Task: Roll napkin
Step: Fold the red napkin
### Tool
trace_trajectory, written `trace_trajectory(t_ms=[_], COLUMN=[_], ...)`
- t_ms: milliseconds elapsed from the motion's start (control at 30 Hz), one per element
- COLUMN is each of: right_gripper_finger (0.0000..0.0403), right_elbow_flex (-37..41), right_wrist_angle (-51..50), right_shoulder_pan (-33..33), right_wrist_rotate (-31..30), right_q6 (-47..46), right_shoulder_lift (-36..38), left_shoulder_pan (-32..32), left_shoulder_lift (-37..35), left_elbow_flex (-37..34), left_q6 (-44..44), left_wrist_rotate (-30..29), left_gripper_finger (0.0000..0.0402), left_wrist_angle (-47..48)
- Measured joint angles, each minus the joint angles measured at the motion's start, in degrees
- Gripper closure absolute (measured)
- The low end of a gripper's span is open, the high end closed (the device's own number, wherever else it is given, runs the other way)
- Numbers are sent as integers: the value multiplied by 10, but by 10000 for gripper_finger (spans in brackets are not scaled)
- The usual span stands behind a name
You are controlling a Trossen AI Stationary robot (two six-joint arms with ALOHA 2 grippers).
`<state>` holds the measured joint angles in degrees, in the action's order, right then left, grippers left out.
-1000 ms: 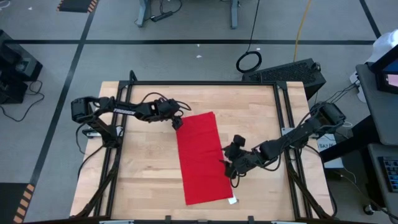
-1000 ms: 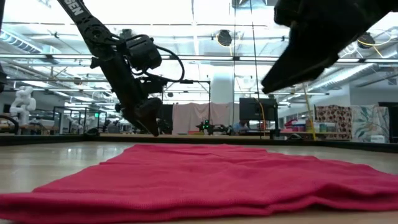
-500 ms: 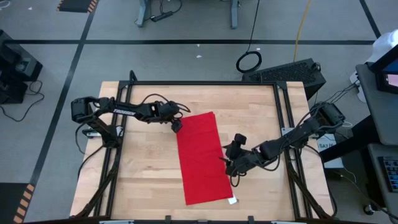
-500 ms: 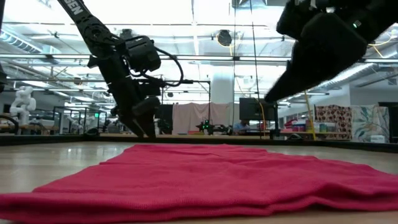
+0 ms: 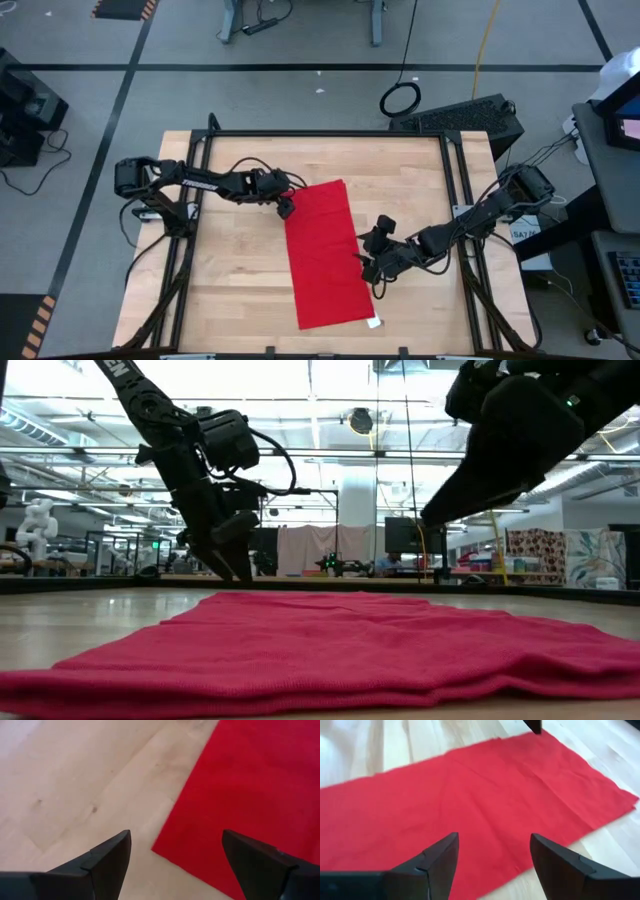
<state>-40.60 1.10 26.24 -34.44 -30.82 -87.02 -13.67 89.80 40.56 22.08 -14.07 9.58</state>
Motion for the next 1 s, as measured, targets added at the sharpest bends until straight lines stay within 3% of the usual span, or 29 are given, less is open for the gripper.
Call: trace_trajectory(t_ms=[533,733,1000], right_gripper_finger=[165,165,165], right_elbow_flex=[0,0,0], right_wrist_angle=[48,48,47], right_shoulder_pan=[0,-2,-32], right_wrist_rotate=[1,-1,-33], right_q6=[13,17,20], right_shoulder_lift=[0,0,0], left_shoulder_pan=[12,16,34], left_shoulder_lift=[63,63,64], left_elbow_flex=[2,2,1], left_q6=[-29,-53,-126], left_wrist_rotate=[-34,-29,-29], left_gripper_finger=[95,162,311], left_wrist_angle=[-43,-35,-27])
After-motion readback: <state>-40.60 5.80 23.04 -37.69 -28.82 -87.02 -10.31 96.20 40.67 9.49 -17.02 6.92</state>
